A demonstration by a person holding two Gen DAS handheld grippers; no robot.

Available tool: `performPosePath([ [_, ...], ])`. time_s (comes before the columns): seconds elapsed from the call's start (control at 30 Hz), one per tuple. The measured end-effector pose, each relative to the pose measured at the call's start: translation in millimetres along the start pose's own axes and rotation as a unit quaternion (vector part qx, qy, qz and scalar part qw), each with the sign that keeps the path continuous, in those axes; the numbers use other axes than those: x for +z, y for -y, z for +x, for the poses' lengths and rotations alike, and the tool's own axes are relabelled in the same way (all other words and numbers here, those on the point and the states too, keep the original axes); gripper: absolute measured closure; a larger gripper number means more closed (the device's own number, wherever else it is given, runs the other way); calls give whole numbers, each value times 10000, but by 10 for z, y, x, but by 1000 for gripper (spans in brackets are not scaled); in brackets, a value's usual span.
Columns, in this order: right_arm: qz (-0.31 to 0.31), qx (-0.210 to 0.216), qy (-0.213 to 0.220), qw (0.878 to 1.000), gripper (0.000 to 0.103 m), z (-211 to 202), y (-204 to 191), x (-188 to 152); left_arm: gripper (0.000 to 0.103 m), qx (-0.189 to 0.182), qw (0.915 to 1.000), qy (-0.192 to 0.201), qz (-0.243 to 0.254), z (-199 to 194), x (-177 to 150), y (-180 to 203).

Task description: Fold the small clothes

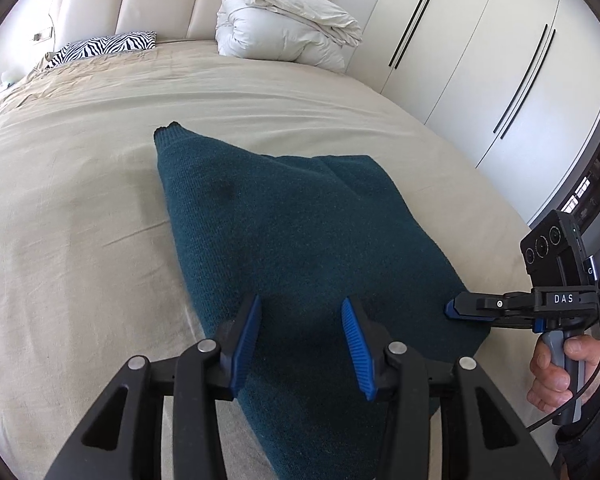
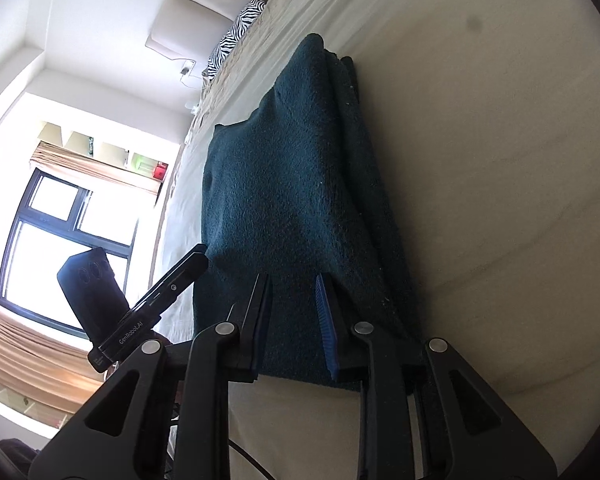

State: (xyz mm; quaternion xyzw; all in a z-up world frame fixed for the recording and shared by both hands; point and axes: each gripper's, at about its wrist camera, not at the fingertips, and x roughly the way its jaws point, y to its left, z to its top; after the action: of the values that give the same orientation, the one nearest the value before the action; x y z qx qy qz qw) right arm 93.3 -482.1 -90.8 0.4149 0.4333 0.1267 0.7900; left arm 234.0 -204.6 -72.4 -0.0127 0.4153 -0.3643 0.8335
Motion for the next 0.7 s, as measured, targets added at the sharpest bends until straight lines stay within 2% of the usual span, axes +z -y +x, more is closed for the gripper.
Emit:
performPosePath([
  [0.03,-46,49,96,9999,79,-65,-46,15,52,-25,9999,136,-63,-81,18,-15],
  [0.07,-128,67,231,9996,70,-145,-98,42,44,-5,9995,312,-112,-176,26,-33],
  [0.1,-181,21,388,9991,48,-227,-144,65,38,35,9986,493,-175,-269,30,-63],
  [0.13,-185,-62,570,9982,37,-302,-150,93,26,58,9976,628,-287,-341,35,-110],
  [0.17,-172,-153,740,9970,23,-351,-152,136,21,40,9969,655,-430,-365,43,-169],
  [0.23,-143,-298,724,9968,23,-381,-131,275,21,-42,9962,432,-756,-299,61,-307],
  [0.4,264,-673,60,9974,23,-138,150,646,21,-335,9898,-97,-1383,-71,73,-528],
  [0.47,335,-603,-105,9976,23,-122,331,701,21,-514,9851,-499,-1565,104,83,-570],
  [0.6,392,-467,-327,9976,25,37,456,851,21,-553,9765,-906,-1877,367,62,-640],
  [0.67,306,-493,-420,9974,32,110,427,929,21,-563,9745,-906,-1973,406,70,-653],
  [0.7,263,-479,-524,9971,41,127,419,923,21,-527,9744,-929,-1976,424,85,-646],
])
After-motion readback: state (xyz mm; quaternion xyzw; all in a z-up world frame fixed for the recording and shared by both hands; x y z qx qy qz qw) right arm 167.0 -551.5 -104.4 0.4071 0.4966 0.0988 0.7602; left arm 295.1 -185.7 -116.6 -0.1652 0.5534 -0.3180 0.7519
